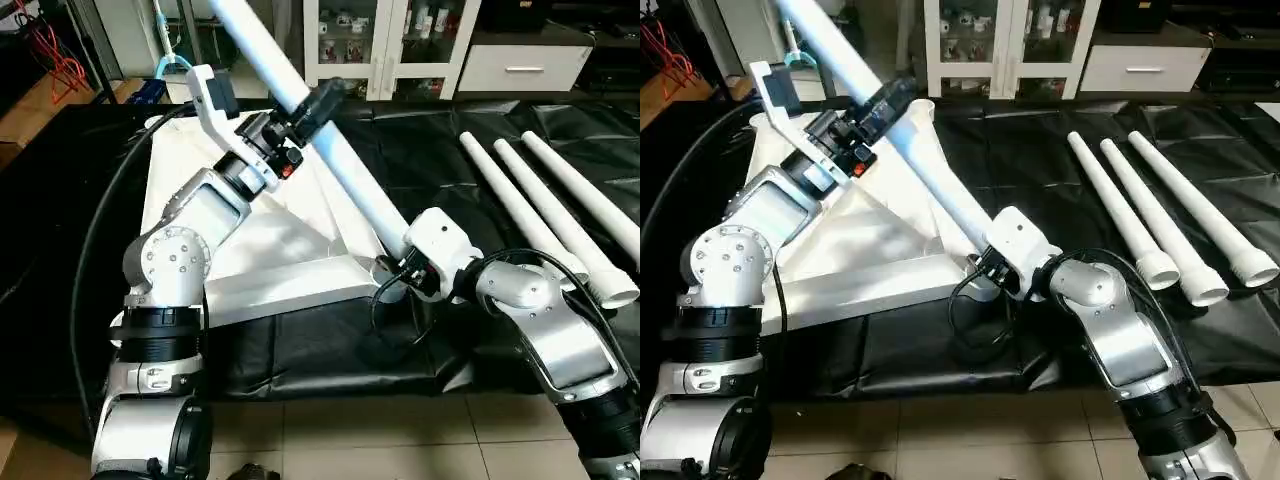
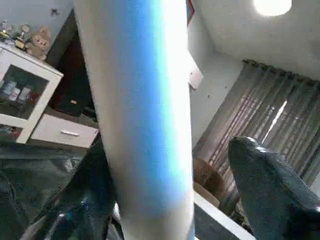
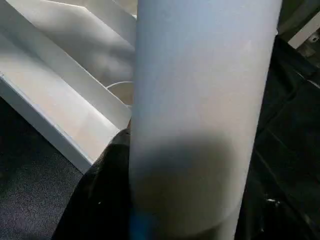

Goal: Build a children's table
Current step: Insert table leg to table base

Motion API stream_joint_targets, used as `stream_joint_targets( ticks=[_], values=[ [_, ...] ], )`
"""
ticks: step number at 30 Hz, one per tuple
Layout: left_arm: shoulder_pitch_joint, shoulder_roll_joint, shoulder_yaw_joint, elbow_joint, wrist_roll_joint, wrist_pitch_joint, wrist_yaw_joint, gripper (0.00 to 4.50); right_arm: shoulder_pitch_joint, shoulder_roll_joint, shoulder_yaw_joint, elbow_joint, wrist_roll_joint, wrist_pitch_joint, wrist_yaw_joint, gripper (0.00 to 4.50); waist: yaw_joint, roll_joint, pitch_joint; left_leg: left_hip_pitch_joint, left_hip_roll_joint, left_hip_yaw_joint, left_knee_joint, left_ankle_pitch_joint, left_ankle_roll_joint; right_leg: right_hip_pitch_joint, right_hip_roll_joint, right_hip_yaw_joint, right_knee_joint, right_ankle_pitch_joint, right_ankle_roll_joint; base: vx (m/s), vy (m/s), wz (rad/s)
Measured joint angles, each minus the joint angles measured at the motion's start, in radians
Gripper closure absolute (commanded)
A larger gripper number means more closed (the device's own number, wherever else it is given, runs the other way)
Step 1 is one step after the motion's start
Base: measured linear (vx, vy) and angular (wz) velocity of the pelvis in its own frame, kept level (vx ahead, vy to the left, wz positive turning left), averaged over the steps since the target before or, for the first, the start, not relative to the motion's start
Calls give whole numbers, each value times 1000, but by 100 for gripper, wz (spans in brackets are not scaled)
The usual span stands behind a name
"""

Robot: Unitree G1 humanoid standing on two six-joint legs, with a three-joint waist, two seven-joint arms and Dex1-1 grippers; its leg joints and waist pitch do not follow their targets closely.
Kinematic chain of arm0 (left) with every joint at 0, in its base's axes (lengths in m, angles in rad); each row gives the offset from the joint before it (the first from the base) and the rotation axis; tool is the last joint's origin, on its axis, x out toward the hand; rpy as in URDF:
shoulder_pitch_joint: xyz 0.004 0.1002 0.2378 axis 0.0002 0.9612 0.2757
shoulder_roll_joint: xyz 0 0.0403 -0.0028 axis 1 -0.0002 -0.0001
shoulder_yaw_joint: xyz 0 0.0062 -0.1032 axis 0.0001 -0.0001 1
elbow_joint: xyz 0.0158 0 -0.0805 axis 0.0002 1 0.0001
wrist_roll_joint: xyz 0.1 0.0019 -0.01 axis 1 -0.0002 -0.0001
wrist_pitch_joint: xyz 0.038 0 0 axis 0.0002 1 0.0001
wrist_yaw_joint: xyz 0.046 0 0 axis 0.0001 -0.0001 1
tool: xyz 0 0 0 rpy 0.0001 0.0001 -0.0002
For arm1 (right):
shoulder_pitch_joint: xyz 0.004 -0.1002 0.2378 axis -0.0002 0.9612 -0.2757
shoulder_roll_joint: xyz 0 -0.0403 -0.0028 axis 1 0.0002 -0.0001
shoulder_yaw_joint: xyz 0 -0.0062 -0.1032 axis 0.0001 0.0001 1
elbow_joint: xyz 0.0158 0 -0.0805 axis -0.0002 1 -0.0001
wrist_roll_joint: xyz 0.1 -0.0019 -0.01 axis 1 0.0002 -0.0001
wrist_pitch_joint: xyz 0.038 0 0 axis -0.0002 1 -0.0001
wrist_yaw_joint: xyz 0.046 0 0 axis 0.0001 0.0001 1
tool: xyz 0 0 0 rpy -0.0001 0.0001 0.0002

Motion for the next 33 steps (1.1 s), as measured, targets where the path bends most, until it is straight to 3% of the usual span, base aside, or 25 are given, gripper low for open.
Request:
stream_joint_targets(
  ticks=[6, 8, 12, 14, 21, 23, 31, 33],
  values=[
    [-11, -2, 34, 34, -4, -6, 11, 171, 0, 0, 2, 0, -10, -1, 0, 257, 1, 0, 0, 0, 0, 0, 1, 0, 0, 0, 0, 0, 0, 0, 0, 0, 0, 0],
    [-11, -2, 33, 35, -4, -6, 11, 206, 0, 0, 2, 0, -11, -2, 0, 257, 2, 0, 0, 0, 0, 0, 1, 0, 0, 0, 0, 0, 0, 0, 0, 0, 0, 0],
    [-11, -2, 33, 35, -5, -5, 11, 215, 0, 0, 2, 0, -13, -8, 0, 257, 2, 0, 0, 0, 0, 0, 1, 0, 0, 0, 0, 0, 0, 0, 0, 0, 0, 0],
    [-11, -2, 34, 36, -4, -5, 11, 252, 0, 0, 2, 0, -15, -11, 0, 257, 2, 0, 0, 0, 0, 0, 1, 0, 0, 0, 0, 0, 0, 0, 0, 0, 0, 0],
    [-12, -20, 44, 37, -15, -16, 18, 285, -3, 4, 0, 1, -31, -18, -14, 257, 3, 0, 0, 0, 0, 0, 1, 0, 0, 0, 0, 0, 0, 0, 0, 0, 0, 0],
    [-14, -23, 43, 26, -15, -31, 23, 291, -6, 19, -5, 1, -24, -18, -13, 187, 2, 0, 0, 0, 0, 0, 1, 0, 0, 0, 0, 0, 0, 0, 0, 0, 0, 0],
    [-14, -29, 53, -29, 29, -111, 55, 295, -37, 30, -41, 1, -15, -24, -58, 138, 2, 2, -1, 0, 0, 0, 1, 0, 0, 0, 0, 0, 0, 0, 0, 0, 0, 0],
    [-17, -43, 55, -44, 40, -138, 64, 295, -52, 35, -46, 1, -36, -24, -82, 106, 2, 2, -1, 0, 0, 0, 1, 0, 0, 0, 0, 0, 0, 0, 0, 0, 0, 0]
  ],
)
